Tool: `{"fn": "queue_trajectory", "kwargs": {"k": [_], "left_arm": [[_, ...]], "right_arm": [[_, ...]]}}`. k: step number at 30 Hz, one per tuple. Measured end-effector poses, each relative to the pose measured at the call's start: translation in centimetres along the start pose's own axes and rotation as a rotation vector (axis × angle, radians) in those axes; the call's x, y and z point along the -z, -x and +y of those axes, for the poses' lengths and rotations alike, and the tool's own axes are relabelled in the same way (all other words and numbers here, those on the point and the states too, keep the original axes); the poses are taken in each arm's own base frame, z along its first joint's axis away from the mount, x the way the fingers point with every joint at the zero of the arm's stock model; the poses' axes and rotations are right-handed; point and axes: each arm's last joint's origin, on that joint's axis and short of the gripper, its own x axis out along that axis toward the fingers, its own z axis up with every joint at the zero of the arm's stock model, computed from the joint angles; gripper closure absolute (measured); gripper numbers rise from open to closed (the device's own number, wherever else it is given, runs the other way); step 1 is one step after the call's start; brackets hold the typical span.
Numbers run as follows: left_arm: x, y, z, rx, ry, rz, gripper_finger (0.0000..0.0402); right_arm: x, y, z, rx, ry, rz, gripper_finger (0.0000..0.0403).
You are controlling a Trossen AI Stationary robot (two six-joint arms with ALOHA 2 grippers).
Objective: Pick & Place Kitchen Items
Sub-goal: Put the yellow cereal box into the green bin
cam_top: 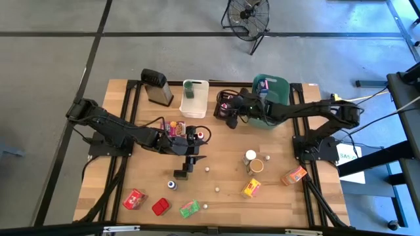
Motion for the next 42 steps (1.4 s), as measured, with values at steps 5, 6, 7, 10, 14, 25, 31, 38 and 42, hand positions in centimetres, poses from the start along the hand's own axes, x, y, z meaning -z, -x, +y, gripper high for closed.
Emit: {"fn": "queue_trajectory", "kwargs": {"k": [5, 6, 7, 10, 14, 25, 31, 38, 42], "left_arm": [[0.0, 0.0, 0.0, 0.0, 0.008, 0.002, 0.0158], [0.0, 0.0, 0.0, 0.0, 0.008, 0.001, 0.0159], [0.0, 0.0, 0.0, 0.001, 0.008, 0.003, 0.0159], [0.0, 0.0, 0.0, 0.001, 0.007, 0.004, 0.0159], [0.0, 0.0, 0.0, 0.001, 0.007, 0.005, 0.0158], [0.1, 0.0, 0.0, 0.001, 0.005, 0.014, 0.0158], [0.2, 0.0, 0.0, 0.001, 0.01, 0.019, 0.0159], [0.2, 0.0, 0.0, 0.001, 0.011, 0.02, 0.016], [0.2, 0.0, 0.0, 0.001, 0.011, 0.02, 0.0158]], "right_arm": [[-1.3, 2.0, 0.6, -0.028, 0.01, 0.019, 0.0137], [-1.5, 2.5, 0.7, -0.035, 0.01, 0.026, 0.0137], [-1.7, 2.9, 0.9, -0.043, 0.01, 0.031, 0.0137], [-2.3, 4.4, 1.5, -0.072, 0.008, 0.022, 0.0137], [-3.1, 6.6, 2.4, -0.12, 0.0, -0.003, 0.0137], [-3.8, 12.1, 6.0, -0.489, 0.033, -0.042, 0.0137], [-3.4, 14.3, 9.2, -0.689, 0.21, -0.09, 0.0137], [-4.8, 17.4, 11.6, -0.728, 0.316, -0.117, 0.0138], [-5.8, 18.7, 12.4, -0.695, 0.371, -0.059, 0.0144]]}}
